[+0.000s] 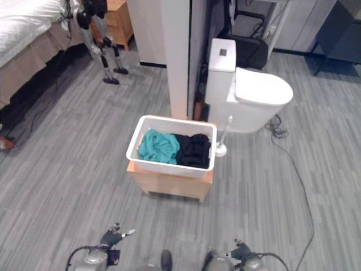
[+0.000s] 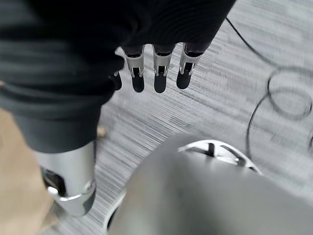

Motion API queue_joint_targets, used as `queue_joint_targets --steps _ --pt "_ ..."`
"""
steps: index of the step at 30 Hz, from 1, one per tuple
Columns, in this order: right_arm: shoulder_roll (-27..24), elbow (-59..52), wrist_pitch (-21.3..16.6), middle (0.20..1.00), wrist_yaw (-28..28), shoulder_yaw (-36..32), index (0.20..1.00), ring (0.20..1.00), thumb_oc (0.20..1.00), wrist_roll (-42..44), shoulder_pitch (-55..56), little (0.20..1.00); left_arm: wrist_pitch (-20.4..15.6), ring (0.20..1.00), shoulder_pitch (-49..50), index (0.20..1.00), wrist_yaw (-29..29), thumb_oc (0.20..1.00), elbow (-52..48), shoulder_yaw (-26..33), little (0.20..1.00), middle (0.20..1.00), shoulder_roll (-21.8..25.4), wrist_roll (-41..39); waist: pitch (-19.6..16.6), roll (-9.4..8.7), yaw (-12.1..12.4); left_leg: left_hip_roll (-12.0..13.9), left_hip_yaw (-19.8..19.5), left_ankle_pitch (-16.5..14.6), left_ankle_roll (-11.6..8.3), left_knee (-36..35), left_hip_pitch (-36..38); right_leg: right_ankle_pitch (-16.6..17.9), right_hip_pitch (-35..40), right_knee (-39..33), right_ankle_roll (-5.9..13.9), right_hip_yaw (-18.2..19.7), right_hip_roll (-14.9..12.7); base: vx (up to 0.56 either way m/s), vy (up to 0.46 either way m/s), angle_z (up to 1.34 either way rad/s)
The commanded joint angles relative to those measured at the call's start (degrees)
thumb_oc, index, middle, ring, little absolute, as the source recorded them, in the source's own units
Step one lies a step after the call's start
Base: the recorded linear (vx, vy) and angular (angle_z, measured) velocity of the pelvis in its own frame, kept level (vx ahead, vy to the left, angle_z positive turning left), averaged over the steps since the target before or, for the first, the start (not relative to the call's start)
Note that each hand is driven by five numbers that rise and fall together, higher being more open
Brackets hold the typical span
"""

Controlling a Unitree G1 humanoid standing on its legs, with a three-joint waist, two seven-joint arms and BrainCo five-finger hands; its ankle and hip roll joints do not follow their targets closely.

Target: Grab the laundry basket,head to the washer,open it,put in the laundry and shut it.

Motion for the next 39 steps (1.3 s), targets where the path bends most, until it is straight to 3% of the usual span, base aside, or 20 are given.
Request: queue_joint_targets --steps 1,4,5,6,8,9,10,11,13,14,16,18,19,20,25,30,36,39 --pt "-1.48 0.35 -0.84 1.000 -3.11 -1.34 1.000 1.000 1.000 6.23 0.37 1.000 -0.94 1.000 -0.72 1.000 3.22 1.000 -5.26 1.00 1.000 1.000 0.86 1.74 0.55 -3.15 -0.28 -1.51 -0.03 -3.82 -1.85 2.76 -0.02 10.27 4.71 -13.79 1.82 -1.70 2.30 0.24 -0.028 0.08" --pt "-2.12 -0.34 -0.91 1.000 -3.22 -2.32 1.000 1.000 1.000 7.59 1.16 1.000 -0.20 1.000 -1.99 1.000 4.79 1.000 -7.61 -0.01 1.000 1.000 1.03 4.77 0.10 -3.97 -1.35 -2.39 -0.88 -6.14 -1.56 3.94 1.51 9.55 5.81 -14.52 1.06 0.39 3.99 0.27 -0.040 0.35" --pt "-3.03 -1.74 -1.20 1.000 -3.49 -3.42 1.000 1.000 1.000 8.21 2.87 1.000 0.15 1.000 -1.68 1.000 5.61 1.000 -11.91 -0.21 1.000 1.000 1.55 7.51 -0.83 -4.05 -2.16 -2.82 -2.33 -8.35 -1.90 6.18 2.37 9.19 7.01 -14.81 0.07 3.82 5.08 0.32 -0.068 0.52" --pt "-3.70 -2.07 -1.41 1.000 -3.60 -4.00 1.000 1.000 1.000 8.62 3.87 1.000 0.25 1.000 -1.47 1.000 5.73 1.000 -13.56 -0.51 1.000 1.000 1.67 8.94 -1.17 -4.01 -2.42 -2.64 -2.50 -9.65 -2.83 9.52 1.86 9.06 8.15 -15.52 -0.44 4.73 5.75 0.40 -0.102 0.68" --pt "-4.57 -4.70 -1.40 1.000 -4.56 -4.15 1.000 1.000 1.000 7.86 4.38 1.000 1.15 1.000 -0.87 1.000 6.72 1.000 -20.62 -0.18 1.000 1.000 3.14 13.47 -0.54 -4.31 -1.60 -0.82 -1.79 -7.95 -5.91 23.29 -2.66 8.73 10.57 -15.82 -1.67 3.60 5.94 0.12 -0.119 0.67" --pt "-4.93 -6.25 -1.59 1.000 -5.32 -3.70 1.000 1.000 1.000 7.50 3.99 1.000 1.49 1.000 -0.37 1.000 7.57 1.000 -24.63 0.07 1.000 1.000 4.09 15.55 0.30 -5.15 -1.16 -0.50 -1.90 -6.12 -6.41 29.88 -6.67 9.24 10.89 -16.36 -2.70 3.22 5.45 0.01 -0.096 0.52" --pt "-4.87 -6.24 -1.56 1.000 -5.33 -3.60 1.000 1.000 1.000 7.47 4.01 1.000 1.58 1.000 -0.24 1.000 7.56 1.000 -24.72 0.16 1.000 1.000 4.16 15.55 -0.01 -4.49 -1.10 0.36 -2.45 -7.35 -6.94 30.28 -6.41 8.46 11.24 -16.35 -2.37 3.83 6.49 -0.07 -0.086 0.21" --pt "-5.59 -7.56 -1.45 1.000 -6.21 -2.97 1.000 1.000 1.000 5.97 2.94 1.000 2.09 1.000 1.57 1.000 9.67 1.000 -34.13 2.00 1.000 1.000 7.00 21.42 1.27 -5.59 0.76 1.36 -4.29 -5.61 -7.03 35.35 -11.98 8.27 11.85 -17.32 -3.54 3.37 6.31 0.04 -0.076 -0.08" --pt "-5.58 -7.83 -0.86 1.000 -6.40 -1.69 1.000 1.000 1.000 4.19 1.55 1.000 2.14 1.000 5.37 1.000 11.26 1.000 -43.71 6.34 1.000 1.000 9.01 24.91 1.73 -6.56 2.94 4.73 -5.48 -7.33 -6.14 30.45 -14.59 7.60 12.40 -17.96 -3.11 3.57 5.89 0.04 -0.044 -0.40" --pt "-5.52 -7.83 -0.85 1.000 -6.41 -1.54 1.000 1.000 1.000 4.18 1.57 1.000 2.36 1.000 5.75 1.000 11.12 1.000 -44.15 6.58 1.000 1.000 9.08 24.95 1.68 -6.67 2.93 4.72 -5.34 -7.28 -6.15 30.22 -14.38 7.59 12.44 -17.97 -3.11 3.69 5.87 0.13 0.015 -0.29" --pt "-4.35 -5.79 -0.55 1.000 -4.84 1.06 1.000 1.000 1.000 1.96 0.35 1.000 0.60 1.000 14.54 1.000 9.70 1.000 -54.68 12.50 1.000 1.000 9.89 26.35 2.02 -7.43 7.65 7.23 -12.15 -3.82 -6.49 17.36 -13.73 6.50 13.82 -19.29 -2.59 6.08 6.62 0.15 0.059 -0.14" --pt "-3.39 -3.64 -0.15 1.000 -3.69 2.06 1.000 1.000 1.000 0.56 0.81 1.000 -0.15 1.000 20.73 1.000 6.99 1.000 -61.11 15.45 1.000 1.000 9.30 25.85 1.41 -6.29 8.91 8.53 -16.17 -2.42 -6.79 11.10 -11.24 5.72 14.91 -19.38 -2.44 7.14 7.08 0.14 0.083 -0.83" --pt "-3.39 -3.59 -0.20 1.000 -3.67 2.15 1.000 1.000 1.000 0.55 0.83 1.000 0.00 1.000 21.05 1.000 6.82 1.000 -61.49 15.63 1.000 1.000 9.26 25.82 1.36 -6.37 8.74 8.41 -16.20 -1.88 -6.75 10.52 -11.08 5.86 14.84 -19.38 -2.45 7.05 6.95 0.21 0.209 -0.72" --pt "-2.65 -0.33 0.21 1.000 -2.76 1.16 1.000 1.000 1.000 0.33 0.99 1.000 -0.31 1.000 27.28 1.000 2.85 1.000 -66.68 18.45 1.000 1.000 11.48 24.63 0.93 -4.78 9.49 8.08 -15.66 -1.58 -7.64 9.93 -10.12 5.43 15.27 -18.80 -2.57 6.64 6.08 0.12 0.170 -0.08" --pt "-1.29 2.89 1.46 1.000 -2.12 0.10 1.000 1.000 1.000 1.42 0.28 1.000 0.81 1.000 31.64 1.000 -0.04 1.000 -68.48 21.10 1.000 1.000 12.68 23.67 1.39 -3.75 10.77 5.44 -14.71 -2.35 -6.44 8.12 -7.29 5.87 16.39 -17.96 -2.06 7.06 4.24 0.11 0.162 0.13" --pt "-1.36 -1.33 1.85 1.000 -2.89 0.75 1.000 1.000 1.000 2.18 -1.81 1.000 2.71 1.000 27.21 1.000 0.43 1.000 -64.25 18.31 1.000 1.000 12.62 22.89 1.82 -3.56 9.55 4.63 -13.11 -1.92 -5.50 5.97 -6.59 6.53 14.95 -17.19 -1.44 8.22 3.23 0.01 0.115 -0.11" --pt "-5.40 -25.19 3.18 1.000 -5.12 0.44 1.000 1.000 1.000 1.44 -4.69 1.000 6.44 1.000 11.52 1.000 7.37 1.000 -54.11 14.72 1.000 1.000 13.34 25.48 2.35 -4.31 4.93 4.49 -10.78 -0.41 -4.78 2.42 -7.10 8.17 10.91 -17.45 -0.63 10.47 3.11 -0.04 0.067 -0.24" --pt "-5.34 -29.59 3.52 1.000 -6.57 -0.92 1.000 1.000 1.000 2.71 -7.19 1.000 7.77 1.000 4.94 1.000 9.28 1.000 -49.75 12.97 1.000 1.000 12.20 24.26 2.59 -4.66 3.65 4.27 -10.18 0.94 -4.67 0.80 -8.27 9.20 8.95 -17.80 -0.49 10.80 2.81 -0.07 0.037 -0.25"
